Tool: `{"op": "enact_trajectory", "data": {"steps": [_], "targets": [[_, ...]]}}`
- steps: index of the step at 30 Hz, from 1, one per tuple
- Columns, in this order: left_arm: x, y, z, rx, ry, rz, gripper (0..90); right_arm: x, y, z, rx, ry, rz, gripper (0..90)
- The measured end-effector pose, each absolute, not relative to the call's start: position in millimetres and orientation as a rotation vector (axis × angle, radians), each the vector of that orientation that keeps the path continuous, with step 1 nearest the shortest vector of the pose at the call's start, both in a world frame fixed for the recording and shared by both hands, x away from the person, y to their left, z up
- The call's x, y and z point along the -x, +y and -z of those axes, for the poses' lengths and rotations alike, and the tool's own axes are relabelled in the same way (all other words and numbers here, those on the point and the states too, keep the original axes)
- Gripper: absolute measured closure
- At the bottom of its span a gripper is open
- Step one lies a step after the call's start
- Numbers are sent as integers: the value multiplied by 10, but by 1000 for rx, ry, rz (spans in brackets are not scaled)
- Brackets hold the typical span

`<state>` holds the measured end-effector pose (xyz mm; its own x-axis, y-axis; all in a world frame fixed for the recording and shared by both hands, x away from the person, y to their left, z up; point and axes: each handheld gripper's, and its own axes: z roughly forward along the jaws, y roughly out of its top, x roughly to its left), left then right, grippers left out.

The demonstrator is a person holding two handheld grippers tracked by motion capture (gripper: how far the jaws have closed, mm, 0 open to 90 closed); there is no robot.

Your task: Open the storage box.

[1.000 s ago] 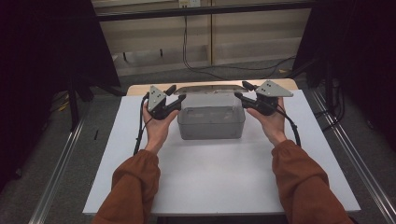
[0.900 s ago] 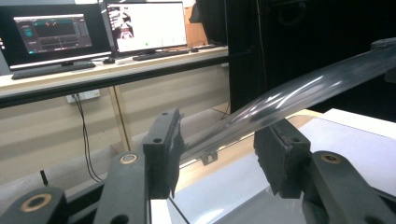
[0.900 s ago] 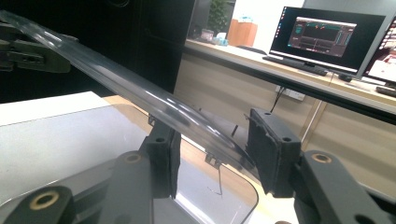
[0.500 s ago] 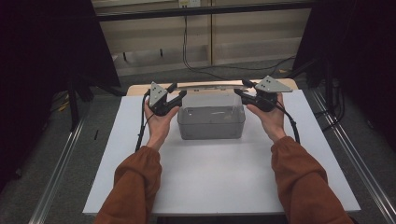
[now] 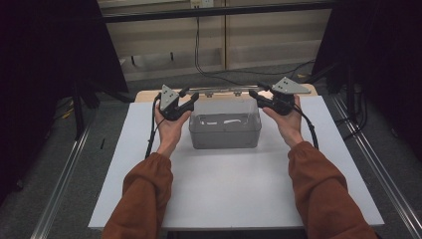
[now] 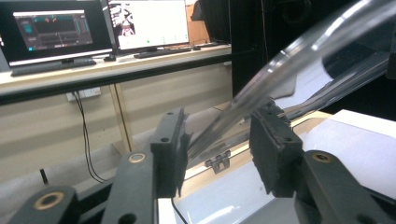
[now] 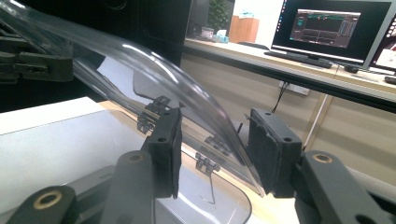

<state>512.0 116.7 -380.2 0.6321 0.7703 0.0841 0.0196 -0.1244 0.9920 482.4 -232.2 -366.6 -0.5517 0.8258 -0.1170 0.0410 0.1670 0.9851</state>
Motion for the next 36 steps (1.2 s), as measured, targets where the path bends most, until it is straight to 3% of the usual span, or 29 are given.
{"op": "enact_trajectory", "data": {"steps": [36], "targets": [[-5410,1147,3756,-1628,674,-778,616,-5069,-2364,3771,-918,1731,-1468,561]]}}
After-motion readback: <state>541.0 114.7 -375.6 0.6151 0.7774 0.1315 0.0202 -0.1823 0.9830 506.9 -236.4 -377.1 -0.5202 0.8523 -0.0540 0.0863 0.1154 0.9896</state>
